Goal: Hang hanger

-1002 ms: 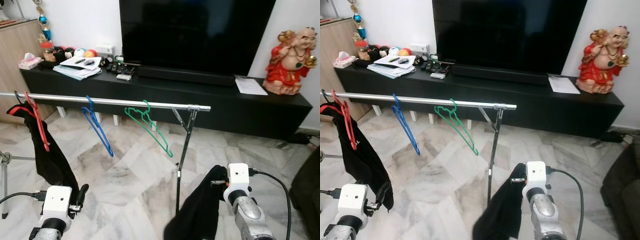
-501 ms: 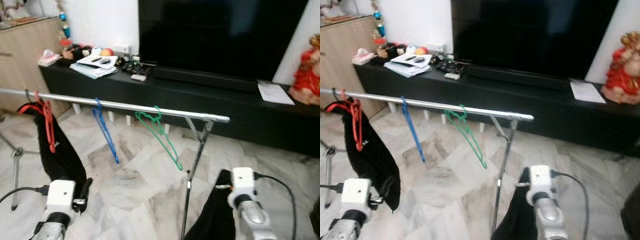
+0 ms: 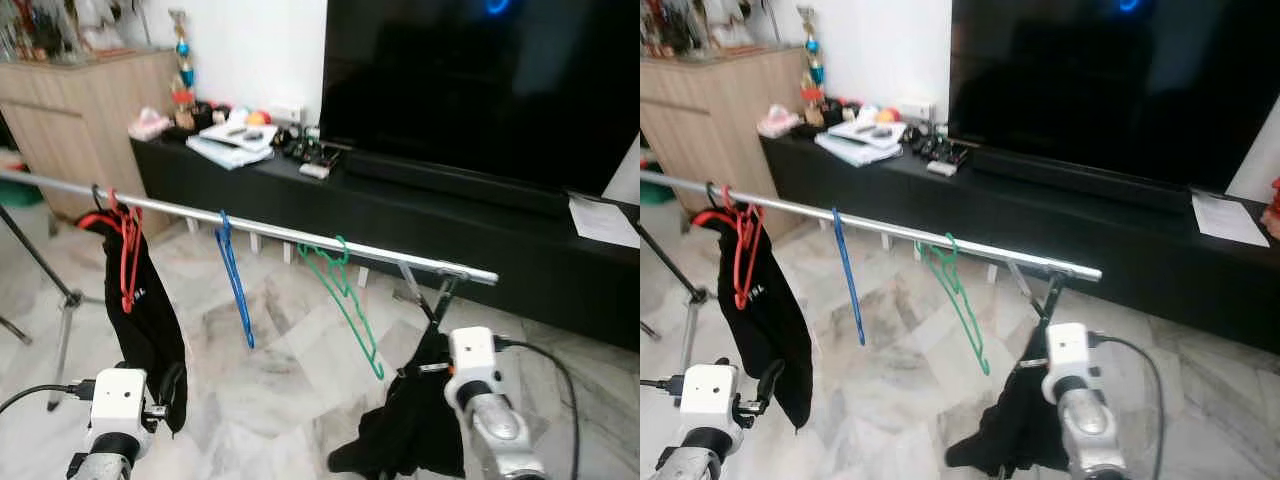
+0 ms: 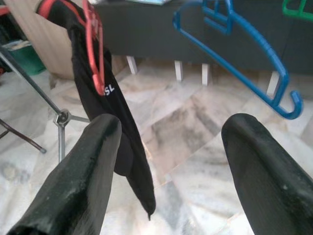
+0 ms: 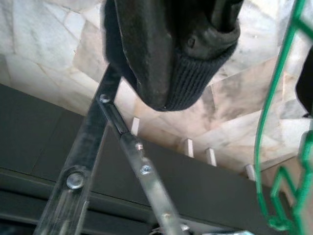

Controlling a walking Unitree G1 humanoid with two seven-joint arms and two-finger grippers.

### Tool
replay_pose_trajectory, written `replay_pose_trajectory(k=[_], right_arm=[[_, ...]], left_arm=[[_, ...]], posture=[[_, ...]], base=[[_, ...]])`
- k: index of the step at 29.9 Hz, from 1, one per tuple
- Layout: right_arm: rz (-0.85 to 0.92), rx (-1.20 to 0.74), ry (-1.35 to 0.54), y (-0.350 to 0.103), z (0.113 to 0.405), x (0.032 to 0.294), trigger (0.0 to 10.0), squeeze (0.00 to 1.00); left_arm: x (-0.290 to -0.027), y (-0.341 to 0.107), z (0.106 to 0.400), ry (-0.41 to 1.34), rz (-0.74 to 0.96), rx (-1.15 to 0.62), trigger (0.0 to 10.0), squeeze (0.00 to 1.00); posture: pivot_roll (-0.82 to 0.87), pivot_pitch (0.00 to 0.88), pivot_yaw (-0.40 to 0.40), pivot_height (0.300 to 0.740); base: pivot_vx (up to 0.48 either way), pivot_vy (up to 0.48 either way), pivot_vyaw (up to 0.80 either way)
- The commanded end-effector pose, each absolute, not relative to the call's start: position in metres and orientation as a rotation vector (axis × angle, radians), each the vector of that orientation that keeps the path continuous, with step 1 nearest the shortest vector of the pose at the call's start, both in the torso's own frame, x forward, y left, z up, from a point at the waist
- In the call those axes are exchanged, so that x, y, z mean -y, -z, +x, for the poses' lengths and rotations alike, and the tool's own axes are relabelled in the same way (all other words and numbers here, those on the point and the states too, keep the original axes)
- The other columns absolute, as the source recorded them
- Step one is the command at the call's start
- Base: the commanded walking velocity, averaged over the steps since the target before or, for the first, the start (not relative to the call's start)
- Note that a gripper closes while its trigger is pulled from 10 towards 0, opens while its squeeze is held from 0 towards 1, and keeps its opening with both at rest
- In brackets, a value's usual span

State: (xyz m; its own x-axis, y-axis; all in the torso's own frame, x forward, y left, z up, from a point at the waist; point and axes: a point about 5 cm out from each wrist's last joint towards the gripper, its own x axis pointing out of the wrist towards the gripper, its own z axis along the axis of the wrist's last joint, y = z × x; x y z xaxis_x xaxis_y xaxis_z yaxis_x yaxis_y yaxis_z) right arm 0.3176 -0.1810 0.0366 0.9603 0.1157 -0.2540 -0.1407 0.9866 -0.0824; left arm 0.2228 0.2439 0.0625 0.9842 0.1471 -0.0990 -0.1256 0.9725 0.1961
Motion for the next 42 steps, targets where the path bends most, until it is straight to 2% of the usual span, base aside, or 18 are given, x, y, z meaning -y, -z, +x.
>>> replay_pose_trajectory(k=[1, 15, 25, 34, 42], right_arm=[[-0.110, -0.231, -0.086, -0.043, 0.320, 0.195, 10.0, 0.00], [-0.108, -0.236, -0.074, -0.042, 0.319, 0.196, 10.0, 0.00], [-0.115, -0.266, -0.050, -0.033, 0.312, 0.202, 10.0, 0.00], [-0.064, -0.386, 0.245, -0.006, 0.281, 0.237, 10.0, 0.00], [0.011, -0.557, 0.412, 0.022, 0.251, 0.250, 10.0, 0.00]], left_arm=[[-0.238, -0.068, 0.229, -0.106, 0.179, -0.085, 10.0, 0.00], [-0.231, -0.078, 0.235, -0.036, 0.163, -0.054, 10.0, 0.00], [-0.227, -0.089, 0.246, -0.008, 0.168, -0.028, 10.0, 0.00], [-0.231, -0.093, 0.248, -0.036, 0.167, -0.016, 10.0, 0.00], [-0.232, -0.097, 0.254, -0.037, 0.161, -0.009, 10.0, 0.00]], posture=[[0.16, 0.000, -0.026, 0.740], [0.16, 0.000, -0.024, 0.740], [0.16, 0.000, -0.031, 0.740], [0.14, 0.000, -0.024, 0.740], [0.14, 0.000, -0.024, 0.740]], base=[[0.285, 0.000, 0.00], [0.302, 0.000, 0.00], [0.000, 0.000, 0.00], [0.000, 0.000, 0.00], [0.000, 0.000, 0.00]])
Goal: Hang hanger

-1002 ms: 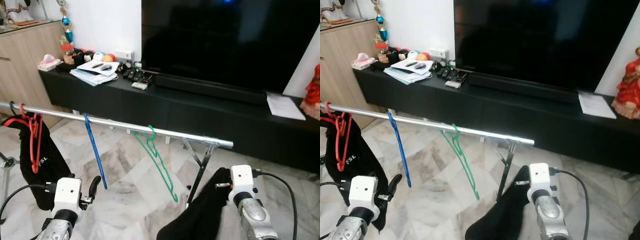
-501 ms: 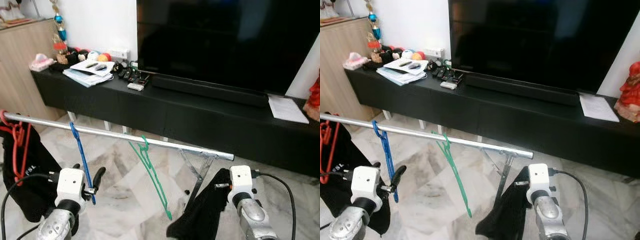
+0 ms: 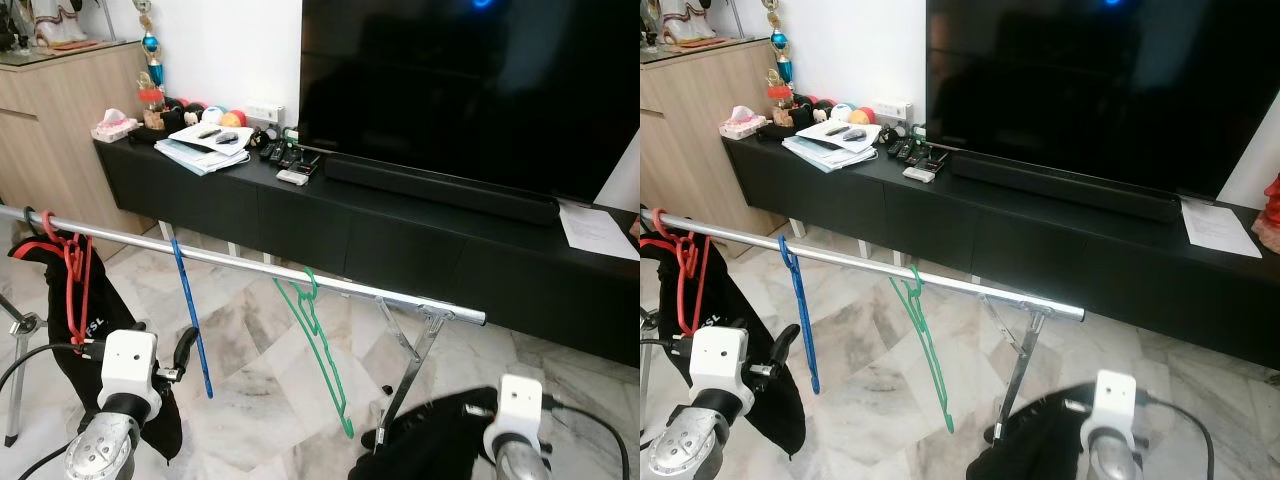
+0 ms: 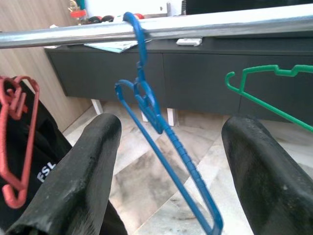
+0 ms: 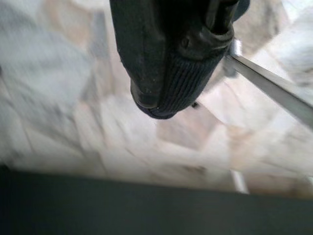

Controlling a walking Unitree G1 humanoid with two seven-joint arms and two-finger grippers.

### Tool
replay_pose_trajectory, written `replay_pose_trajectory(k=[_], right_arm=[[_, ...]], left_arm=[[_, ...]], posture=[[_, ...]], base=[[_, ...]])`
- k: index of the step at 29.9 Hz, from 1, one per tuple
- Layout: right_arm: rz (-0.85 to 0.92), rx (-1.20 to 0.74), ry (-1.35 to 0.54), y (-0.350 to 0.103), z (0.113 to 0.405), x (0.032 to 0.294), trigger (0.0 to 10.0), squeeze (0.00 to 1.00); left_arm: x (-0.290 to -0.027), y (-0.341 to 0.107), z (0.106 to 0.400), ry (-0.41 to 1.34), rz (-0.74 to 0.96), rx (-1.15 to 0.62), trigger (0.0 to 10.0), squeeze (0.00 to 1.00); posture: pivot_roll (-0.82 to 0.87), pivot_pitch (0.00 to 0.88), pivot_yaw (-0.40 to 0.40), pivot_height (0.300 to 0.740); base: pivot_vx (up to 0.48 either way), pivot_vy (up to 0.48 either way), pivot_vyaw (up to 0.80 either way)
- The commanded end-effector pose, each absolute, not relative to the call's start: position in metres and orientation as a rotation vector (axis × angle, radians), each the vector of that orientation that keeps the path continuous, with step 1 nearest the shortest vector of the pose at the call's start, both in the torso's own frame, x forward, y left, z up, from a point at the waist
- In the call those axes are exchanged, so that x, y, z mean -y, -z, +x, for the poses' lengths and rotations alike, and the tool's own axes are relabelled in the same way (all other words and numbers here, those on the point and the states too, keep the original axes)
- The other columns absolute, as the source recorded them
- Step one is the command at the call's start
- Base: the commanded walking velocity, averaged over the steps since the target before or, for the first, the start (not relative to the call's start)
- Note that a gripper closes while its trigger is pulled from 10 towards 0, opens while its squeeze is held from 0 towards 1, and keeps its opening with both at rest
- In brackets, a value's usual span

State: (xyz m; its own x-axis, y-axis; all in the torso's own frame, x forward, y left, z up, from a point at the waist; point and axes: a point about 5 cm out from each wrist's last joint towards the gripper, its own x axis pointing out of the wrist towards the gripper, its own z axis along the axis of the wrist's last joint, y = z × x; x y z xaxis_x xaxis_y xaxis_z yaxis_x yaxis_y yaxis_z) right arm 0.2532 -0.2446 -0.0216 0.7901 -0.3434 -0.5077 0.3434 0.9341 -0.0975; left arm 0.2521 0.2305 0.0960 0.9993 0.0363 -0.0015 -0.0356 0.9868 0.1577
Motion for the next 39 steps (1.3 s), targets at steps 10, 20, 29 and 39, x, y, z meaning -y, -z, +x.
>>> replay_pose_trajectory(k=[10, 20, 29, 39], right_arm=[[0.041, -0.595, 0.428, 0.027, 0.248, 0.246, 10.0, 0.00], [0.023, -0.580, 0.393, 0.022, 0.256, 0.243, 10.0, 0.00], [0.025, -0.569, 0.372, 0.019, 0.261, 0.242, 10.0, 0.00], [0.024, -0.557, 0.355, 0.015, 0.265, 0.244, 10.0, 0.00]], left_arm=[[-0.231, -0.094, 0.264, -0.010, 0.139, -0.056, 10.0, 0.00], [-0.224, -0.100, 0.301, -0.009, 0.155, -0.095, 10.0, 0.00], [-0.225, -0.116, 0.343, -0.155, 0.115, -0.161, 10.0, 0.00], [-0.229, -0.123, 0.364, -0.283, 0.016, -0.235, 10.0, 0.00]], posture=[[0.14, 0.000, -0.019, 0.740], [0.14, 0.000, -0.035, 0.740], [0.12, 0.000, -0.046, 0.740], [0.10, 0.000, -0.056, 0.740]], base=[[0.000, 0.000, 0.00], [0.000, 0.000, 0.00], [0.000, 0.000, 0.00], [0.000, 0.000, 0.00]])
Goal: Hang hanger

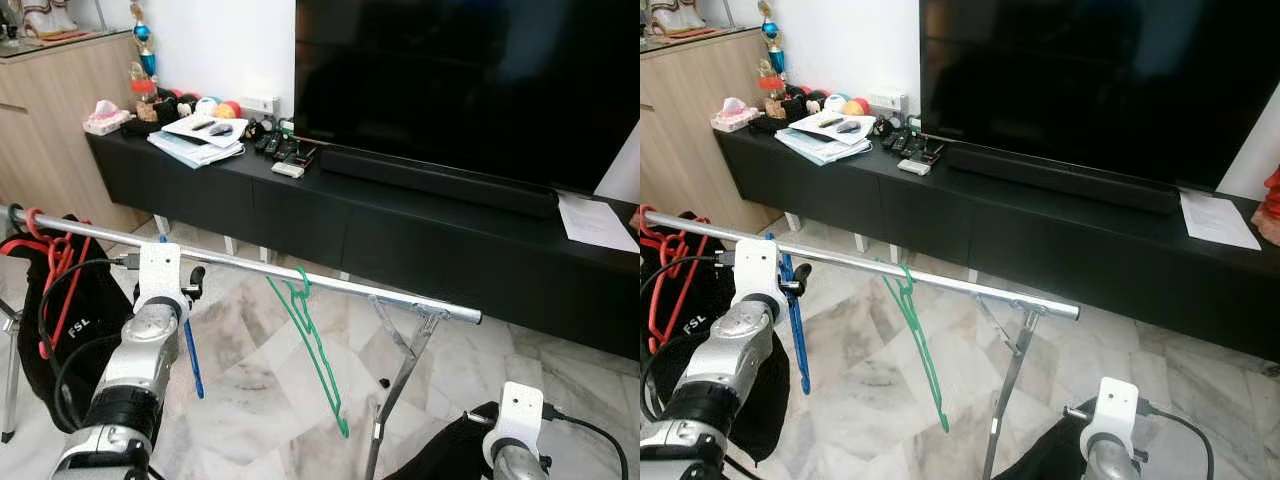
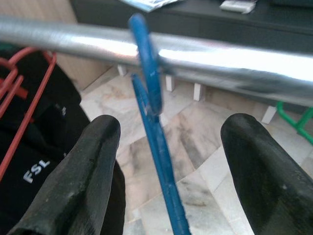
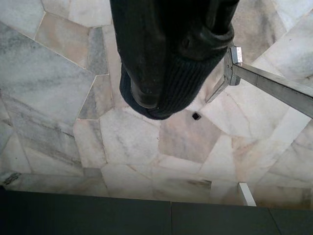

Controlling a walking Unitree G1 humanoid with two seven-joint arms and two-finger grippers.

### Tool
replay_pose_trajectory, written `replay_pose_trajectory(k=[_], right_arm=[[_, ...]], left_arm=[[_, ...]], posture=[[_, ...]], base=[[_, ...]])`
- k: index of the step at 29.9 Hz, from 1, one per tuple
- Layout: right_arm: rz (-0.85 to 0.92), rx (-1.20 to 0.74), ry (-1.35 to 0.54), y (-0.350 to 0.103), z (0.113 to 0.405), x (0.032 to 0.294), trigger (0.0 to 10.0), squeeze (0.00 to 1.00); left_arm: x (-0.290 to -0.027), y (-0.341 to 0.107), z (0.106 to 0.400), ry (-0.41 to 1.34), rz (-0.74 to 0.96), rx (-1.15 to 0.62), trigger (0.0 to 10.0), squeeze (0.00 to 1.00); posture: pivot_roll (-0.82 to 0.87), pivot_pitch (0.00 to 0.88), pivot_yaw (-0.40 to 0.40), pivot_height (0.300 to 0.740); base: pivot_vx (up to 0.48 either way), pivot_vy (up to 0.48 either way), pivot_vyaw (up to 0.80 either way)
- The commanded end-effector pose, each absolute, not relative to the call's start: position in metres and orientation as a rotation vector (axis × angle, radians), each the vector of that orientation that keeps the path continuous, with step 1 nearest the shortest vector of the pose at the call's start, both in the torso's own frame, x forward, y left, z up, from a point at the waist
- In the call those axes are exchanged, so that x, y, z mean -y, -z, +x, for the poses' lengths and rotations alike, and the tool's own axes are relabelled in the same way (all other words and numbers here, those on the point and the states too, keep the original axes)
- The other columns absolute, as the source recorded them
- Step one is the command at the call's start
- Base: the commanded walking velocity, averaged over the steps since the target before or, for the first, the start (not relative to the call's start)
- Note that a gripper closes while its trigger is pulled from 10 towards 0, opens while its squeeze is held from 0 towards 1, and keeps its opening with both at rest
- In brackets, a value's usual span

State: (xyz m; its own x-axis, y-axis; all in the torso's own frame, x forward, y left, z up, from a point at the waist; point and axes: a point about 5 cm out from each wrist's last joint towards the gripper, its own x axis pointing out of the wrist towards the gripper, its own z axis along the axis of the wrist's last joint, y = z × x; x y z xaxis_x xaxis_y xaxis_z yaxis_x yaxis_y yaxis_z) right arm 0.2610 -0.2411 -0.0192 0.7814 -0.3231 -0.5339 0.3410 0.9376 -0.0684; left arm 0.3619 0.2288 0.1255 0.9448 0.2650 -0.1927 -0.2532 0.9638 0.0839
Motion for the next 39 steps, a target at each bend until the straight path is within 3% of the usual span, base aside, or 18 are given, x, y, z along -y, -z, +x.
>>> replay_pose_trajectory(k=[1, 13, 22, 34, 35, 36, 37, 39], right_arm=[[0.022, -0.557, 0.354, 0.015, 0.265, 0.245, 10.0, 0.00], [0.000, -0.545, 0.327, 0.012, 0.266, 0.249, 10.0, 0.00], [0.022, -0.441, 0.266, 0.004, 0.268, 0.249, 10.0, 0.00], [-0.021, -0.376, 0.210, -0.003, 0.263, 0.259, 10.0, 0.00], [-0.033, -0.370, 0.204, -0.004, 0.262, 0.261, 10.0, 0.00], [-0.033, -0.370, 0.204, -0.004, 0.262, 0.261, 10.0, 0.00], [-0.036, -0.362, 0.203, -0.005, 0.261, 0.264, 10.0, 0.00], [-0.041, -0.356, 0.201, -0.006, 0.260, 0.265, 10.0, 0.00]], left_arm=[[-0.229, -0.122, 0.364, -0.288, 0.005, -0.243, 10.0, 0.00], [-0.238, -0.100, 0.360, -0.303, -0.039, -0.326, 10.0, 0.00], [-0.245, -0.107, 0.362, -0.316, -0.013, -0.294, 10.0, 0.00], [-0.249, -0.110, 0.363, -0.353, 0.007, -0.273, 10.0, 0.00], [-0.248, -0.109, 0.362, -0.357, 0.005, -0.273, 4.6, 0.00], [-0.248, -0.109, 0.362, -0.357, 0.005, -0.273, 4.6, 0.00], [-0.248, -0.109, 0.362, -0.358, -0.002, -0.267, 0.0, 0.00], [-0.248, -0.109, 0.363, -0.358, -0.004, -0.264, 0.0, 0.00]], posture=[[0.10, 0.000, -0.056, 0.740], [0.08, 0.000, -0.075, 0.740], [0.05, 0.000, -0.080, 0.740], [0.01, 0.087, -0.105, 0.740], [0.01, 0.093, -0.107, 0.740], [0.01, 0.093, -0.107, 0.740], [0.01, 0.098, -0.110, 0.740], [0.00, 0.101, -0.111, 0.740]], base=[[0.000, 0.000, 0.00], [0.000, 0.000, 0.00], [0.000, 0.000, 0.00], [0.000, 0.000, 0.00], [0.000, 0.000, 0.00], [0.000, 0.000, 0.00], [0.000, 0.000, 0.00], [0.000, 0.000, 0.00]])
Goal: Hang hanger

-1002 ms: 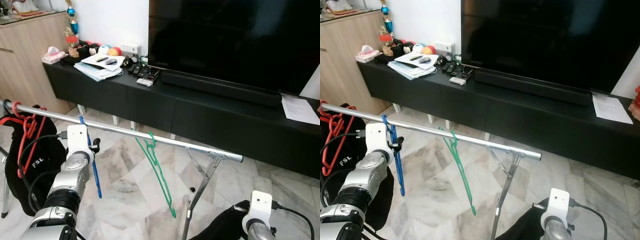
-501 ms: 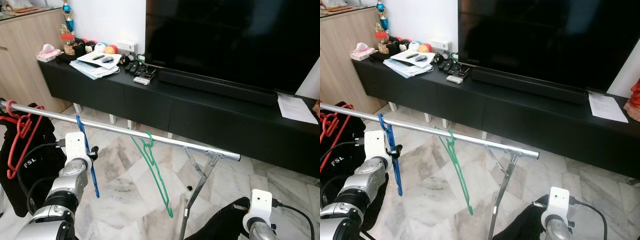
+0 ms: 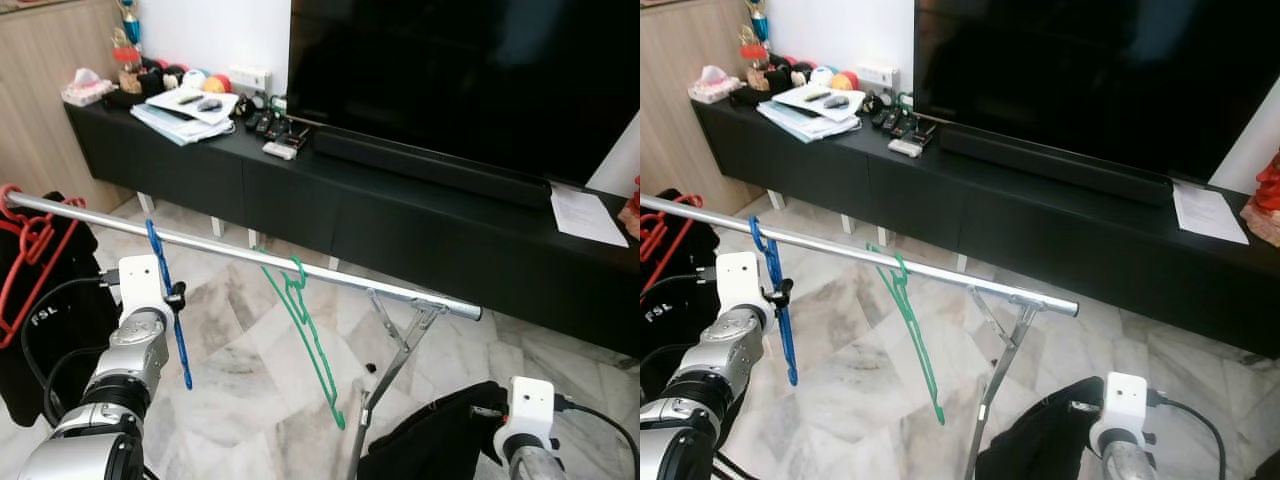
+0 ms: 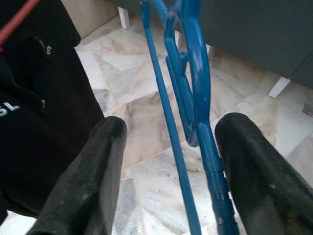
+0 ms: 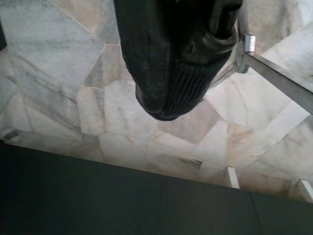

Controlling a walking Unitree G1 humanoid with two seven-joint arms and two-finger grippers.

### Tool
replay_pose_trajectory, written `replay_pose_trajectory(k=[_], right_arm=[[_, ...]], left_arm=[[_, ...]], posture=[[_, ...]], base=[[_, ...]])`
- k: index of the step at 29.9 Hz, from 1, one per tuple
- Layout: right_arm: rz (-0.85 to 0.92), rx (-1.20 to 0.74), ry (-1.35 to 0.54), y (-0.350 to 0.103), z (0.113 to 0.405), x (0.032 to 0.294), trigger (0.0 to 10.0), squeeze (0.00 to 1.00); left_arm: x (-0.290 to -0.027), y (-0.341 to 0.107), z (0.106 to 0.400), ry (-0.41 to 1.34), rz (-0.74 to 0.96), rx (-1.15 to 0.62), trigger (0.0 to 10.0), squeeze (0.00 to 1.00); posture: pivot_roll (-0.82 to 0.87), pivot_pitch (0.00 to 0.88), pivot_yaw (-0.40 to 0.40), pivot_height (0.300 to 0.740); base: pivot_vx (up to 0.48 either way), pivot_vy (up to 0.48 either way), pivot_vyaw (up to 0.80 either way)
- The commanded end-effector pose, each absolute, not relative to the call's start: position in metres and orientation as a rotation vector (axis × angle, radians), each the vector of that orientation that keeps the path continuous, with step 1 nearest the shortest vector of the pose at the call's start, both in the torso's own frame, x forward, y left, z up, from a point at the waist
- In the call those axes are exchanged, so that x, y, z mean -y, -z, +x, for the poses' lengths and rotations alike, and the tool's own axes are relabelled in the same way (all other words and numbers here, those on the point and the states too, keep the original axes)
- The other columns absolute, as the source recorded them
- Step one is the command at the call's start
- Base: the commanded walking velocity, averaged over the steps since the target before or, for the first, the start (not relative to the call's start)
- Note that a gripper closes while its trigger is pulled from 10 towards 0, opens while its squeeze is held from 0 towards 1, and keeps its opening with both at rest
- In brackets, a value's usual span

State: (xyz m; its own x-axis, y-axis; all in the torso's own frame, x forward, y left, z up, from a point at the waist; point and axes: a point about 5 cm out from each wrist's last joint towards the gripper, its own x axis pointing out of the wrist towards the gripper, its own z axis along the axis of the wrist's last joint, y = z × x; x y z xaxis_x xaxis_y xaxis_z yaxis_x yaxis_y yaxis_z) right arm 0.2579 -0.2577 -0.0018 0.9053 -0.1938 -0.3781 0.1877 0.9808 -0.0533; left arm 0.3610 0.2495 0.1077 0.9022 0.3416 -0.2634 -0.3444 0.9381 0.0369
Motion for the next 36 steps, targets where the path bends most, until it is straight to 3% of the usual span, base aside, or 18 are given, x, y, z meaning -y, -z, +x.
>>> replay_pose_trajectory(k=[1, 36], right_arm=[[-0.043, -0.354, 0.201, -0.006, 0.259, 0.266, 10.0, 0.00], [-0.024, -0.367, 0.217, 0.000, 0.249, 0.264, 10.0, 0.00]], left_arm=[[-0.248, -0.110, 0.363, -0.358, -0.004, -0.263, 0.0, 0.00], [-0.253, -0.122, 0.366, -0.396, 0.084, -0.222, 0.0, 0.00]], posture=[[0.00, 0.104, -0.111, 0.740], [0.01, 0.097, -0.102, 0.740]], base=[[0.000, 0.000, 0.00], [0.000, 0.000, 0.00]])
